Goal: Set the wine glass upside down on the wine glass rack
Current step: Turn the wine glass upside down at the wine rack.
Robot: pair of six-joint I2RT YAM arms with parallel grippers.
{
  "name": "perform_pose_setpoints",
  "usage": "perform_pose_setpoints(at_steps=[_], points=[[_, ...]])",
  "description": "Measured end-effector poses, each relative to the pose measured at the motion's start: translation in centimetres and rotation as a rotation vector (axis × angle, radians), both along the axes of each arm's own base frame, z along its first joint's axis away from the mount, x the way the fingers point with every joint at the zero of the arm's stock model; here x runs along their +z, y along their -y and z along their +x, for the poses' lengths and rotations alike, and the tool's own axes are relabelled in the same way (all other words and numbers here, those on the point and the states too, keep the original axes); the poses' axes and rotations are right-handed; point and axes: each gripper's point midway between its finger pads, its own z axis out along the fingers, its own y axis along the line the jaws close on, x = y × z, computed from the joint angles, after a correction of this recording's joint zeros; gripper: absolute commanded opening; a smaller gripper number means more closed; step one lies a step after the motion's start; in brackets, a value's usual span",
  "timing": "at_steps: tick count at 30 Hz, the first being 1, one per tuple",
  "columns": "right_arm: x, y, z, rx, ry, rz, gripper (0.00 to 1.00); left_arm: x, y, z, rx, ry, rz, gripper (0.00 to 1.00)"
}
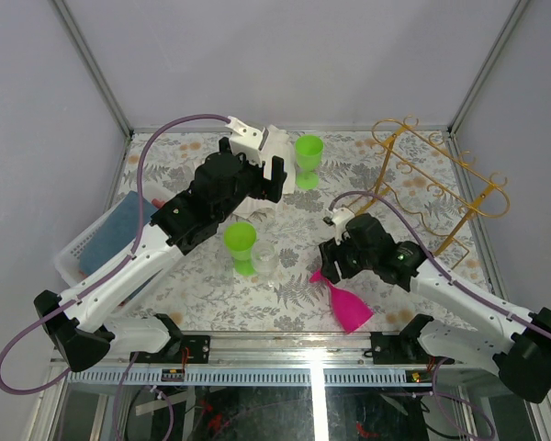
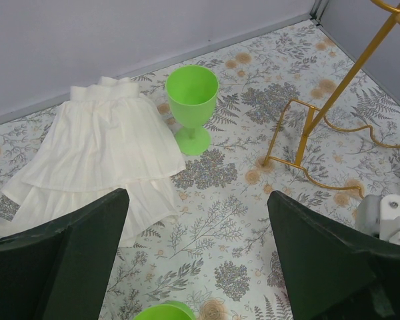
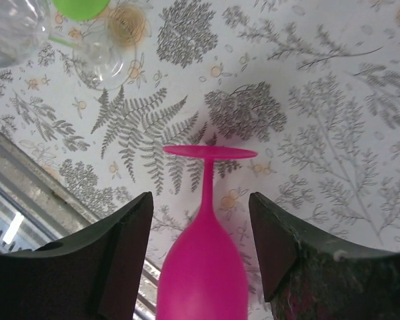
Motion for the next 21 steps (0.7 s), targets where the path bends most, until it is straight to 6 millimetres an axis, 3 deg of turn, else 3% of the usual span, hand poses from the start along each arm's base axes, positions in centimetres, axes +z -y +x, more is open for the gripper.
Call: perform_pose_setpoints(at_steps=[9,15,21], points=[[-3.4,-0.7,-2.9,-0.036,-0.113,-0.013,0.60,0.0,-0.2,0.1,0.005,0.000,0.000,0.86],[-5.9,0.0,-3.2,-0.090,-0.139,-0.077,0.55,0.0,-0.2,0.1,0.005,0.000,0.000,0.86],[-6.9,0.5,-3.3,-0.115,-0.155,-0.122,0.40,0.0,-0.2,0.1,0.005,0.000,0.000,0.86]])
